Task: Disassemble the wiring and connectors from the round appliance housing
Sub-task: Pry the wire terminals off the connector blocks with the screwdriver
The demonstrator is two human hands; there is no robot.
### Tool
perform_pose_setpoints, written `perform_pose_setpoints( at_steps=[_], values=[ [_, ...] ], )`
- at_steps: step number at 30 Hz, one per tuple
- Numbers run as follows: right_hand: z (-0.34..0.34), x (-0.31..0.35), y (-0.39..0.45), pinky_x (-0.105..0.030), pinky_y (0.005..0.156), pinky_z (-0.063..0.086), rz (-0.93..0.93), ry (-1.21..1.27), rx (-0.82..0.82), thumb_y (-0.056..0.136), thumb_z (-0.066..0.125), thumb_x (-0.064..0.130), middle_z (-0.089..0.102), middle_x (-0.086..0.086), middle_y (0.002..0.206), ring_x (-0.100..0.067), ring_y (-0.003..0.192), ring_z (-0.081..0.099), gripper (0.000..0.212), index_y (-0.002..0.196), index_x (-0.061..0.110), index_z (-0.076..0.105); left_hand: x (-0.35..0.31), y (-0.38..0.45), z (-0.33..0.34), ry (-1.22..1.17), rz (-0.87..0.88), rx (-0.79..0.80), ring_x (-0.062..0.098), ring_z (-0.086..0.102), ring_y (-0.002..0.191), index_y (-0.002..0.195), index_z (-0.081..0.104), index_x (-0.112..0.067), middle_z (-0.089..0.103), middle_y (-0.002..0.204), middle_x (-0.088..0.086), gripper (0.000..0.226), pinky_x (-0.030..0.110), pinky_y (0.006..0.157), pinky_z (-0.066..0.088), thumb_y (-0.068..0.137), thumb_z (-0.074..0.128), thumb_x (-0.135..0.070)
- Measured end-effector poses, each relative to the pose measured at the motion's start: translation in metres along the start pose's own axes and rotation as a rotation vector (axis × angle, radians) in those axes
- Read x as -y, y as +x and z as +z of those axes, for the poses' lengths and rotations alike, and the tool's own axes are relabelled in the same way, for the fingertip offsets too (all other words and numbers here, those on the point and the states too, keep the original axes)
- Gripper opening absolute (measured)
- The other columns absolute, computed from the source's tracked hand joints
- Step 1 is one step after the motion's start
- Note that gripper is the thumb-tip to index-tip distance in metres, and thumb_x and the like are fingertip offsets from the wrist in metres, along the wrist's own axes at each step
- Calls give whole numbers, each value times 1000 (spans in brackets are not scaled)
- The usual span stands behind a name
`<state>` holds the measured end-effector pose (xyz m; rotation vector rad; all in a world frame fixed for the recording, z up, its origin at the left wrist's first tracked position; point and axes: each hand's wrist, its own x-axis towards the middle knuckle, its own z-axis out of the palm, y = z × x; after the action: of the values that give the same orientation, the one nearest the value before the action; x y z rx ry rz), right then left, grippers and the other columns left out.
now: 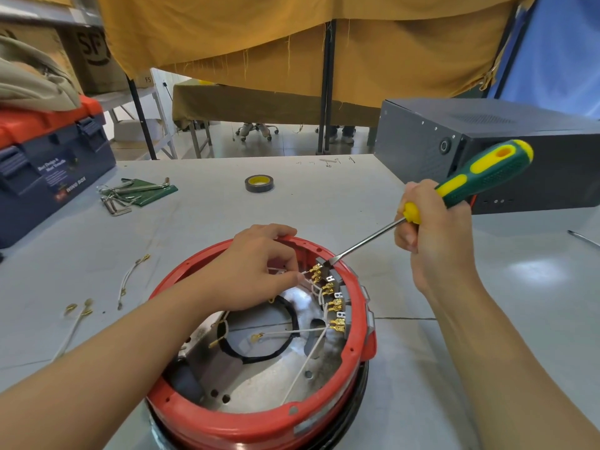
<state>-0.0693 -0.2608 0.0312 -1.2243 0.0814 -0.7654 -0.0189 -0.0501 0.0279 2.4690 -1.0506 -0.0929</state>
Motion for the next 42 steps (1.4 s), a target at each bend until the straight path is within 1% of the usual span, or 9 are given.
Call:
perform_pose_setpoints(
  at_steps=[3,10,13,15,22,30,35,38,42],
  values=[
    [2,1,-1,-14,40,23,-23,-1,10,88,52,6,38,8,46,-9,36,28,36,58,16,36,0,0,0,4,-2,3,10,32,129,68,62,-32,38,145,-8,18,29,104,27,85,61,-36],
    [5,-1,-6,-12,41,25,-42,-13,45,78,53,15,40,6,48,-9,35,29,24,57,15,41,-1,0,0,7,-3,1,10,33,129,65,60,-34,38,145,-8,21,31,106,27,86,62,-35],
    [6,1,-8,-12,40,26,-85,-22,41,79,54,15,39,7,47,-9,37,30,33,49,24,43,-1,0,0,11,-5,2,11,32,129,66,61,-33,38,145,-8,20,31,106,27,86,62,-35],
    [7,4,-9,-13,40,27,-103,-30,45,79,54,16,39,7,48,-10,38,31,36,46,25,43,-2,0,0,12,-5,1,11,32,129,66,61,-33,38,145,-8,20,31,106,26,86,62,-35],
    [9,7,-13,-14,40,29,-174,-125,132,81,52,15,38,5,48,-8,40,32,30,54,17,41,-1,0,0,3,-4,1,10,32,130,64,60,-35,38,145,-8,21,33,107,27,85,62,-36],
    [3,0,-3,-14,42,23,-48,3,102,79,51,12,35,3,47,-10,37,26,28,56,15,35,2,1,2,12,4,-7,9,32,129,65,61,-35,39,144,-8,20,33,107,27,85,62,-34],
    [2,-2,-2,-14,42,23,-32,23,108,79,52,12,35,3,48,-10,38,25,28,55,17,38,1,1,2,15,-1,-8,9,33,128,65,62,-33,40,143,-9,20,29,104,26,85,62,-33],
    [3,-2,-3,-14,41,24,-29,29,105,79,52,14,34,4,48,-10,38,26,29,53,19,38,1,1,2,8,-4,-12,9,33,129,63,60,-35,40,143,-8,23,32,106,27,85,63,-31],
    [3,-1,-5,-13,41,25,-44,15,120,78,52,13,35,4,48,-9,38,27,27,55,16,38,0,1,1,2,-14,-10,9,33,130,64,62,-30,41,143,-8,21,32,107,27,85,64,-29]
  ],
)
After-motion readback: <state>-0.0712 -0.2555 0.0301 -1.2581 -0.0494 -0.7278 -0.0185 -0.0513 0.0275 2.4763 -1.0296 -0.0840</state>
